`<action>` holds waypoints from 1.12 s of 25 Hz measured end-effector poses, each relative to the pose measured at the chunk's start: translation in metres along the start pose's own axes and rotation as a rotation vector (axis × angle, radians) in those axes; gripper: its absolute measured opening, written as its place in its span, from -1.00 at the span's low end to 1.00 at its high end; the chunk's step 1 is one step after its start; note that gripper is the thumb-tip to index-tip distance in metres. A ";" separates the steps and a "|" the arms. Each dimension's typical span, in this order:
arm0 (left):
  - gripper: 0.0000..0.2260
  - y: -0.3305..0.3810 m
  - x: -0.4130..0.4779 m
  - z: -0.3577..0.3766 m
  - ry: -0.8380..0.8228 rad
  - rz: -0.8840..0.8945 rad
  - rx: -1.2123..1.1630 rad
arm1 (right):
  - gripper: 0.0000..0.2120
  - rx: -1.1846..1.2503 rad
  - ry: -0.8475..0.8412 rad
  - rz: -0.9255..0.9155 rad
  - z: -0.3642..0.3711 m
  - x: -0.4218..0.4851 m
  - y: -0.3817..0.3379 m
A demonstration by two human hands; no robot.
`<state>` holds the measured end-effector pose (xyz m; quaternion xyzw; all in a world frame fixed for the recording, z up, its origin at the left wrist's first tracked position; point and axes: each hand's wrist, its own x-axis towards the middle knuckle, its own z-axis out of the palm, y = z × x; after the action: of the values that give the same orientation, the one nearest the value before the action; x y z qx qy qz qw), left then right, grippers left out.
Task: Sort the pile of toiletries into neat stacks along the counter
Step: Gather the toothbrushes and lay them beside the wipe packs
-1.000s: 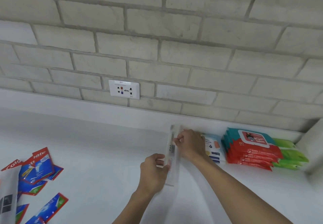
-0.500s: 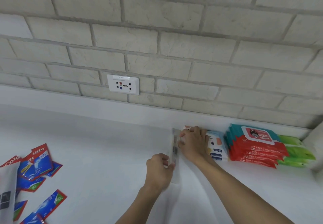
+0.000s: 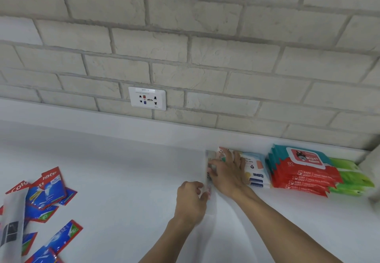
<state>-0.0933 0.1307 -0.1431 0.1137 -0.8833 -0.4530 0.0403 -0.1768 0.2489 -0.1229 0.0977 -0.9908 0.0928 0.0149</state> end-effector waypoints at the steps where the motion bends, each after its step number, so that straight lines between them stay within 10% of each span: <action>1: -0.70 -0.001 0.000 -0.001 -0.003 0.006 0.000 | -0.75 -0.003 0.001 0.004 0.000 0.000 0.000; 14: -0.82 -0.039 -0.032 -0.096 0.196 0.128 -0.029 | -0.83 0.323 0.116 -0.157 -0.012 -0.030 -0.080; 28: -0.79 -0.168 -0.091 -0.257 0.522 -0.119 0.062 | -0.83 0.688 -0.289 -0.354 0.025 -0.106 -0.306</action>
<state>0.0674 -0.1460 -0.1251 0.2797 -0.8481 -0.3827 0.2365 -0.0136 -0.0304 -0.0975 0.2780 -0.8618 0.3999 -0.1419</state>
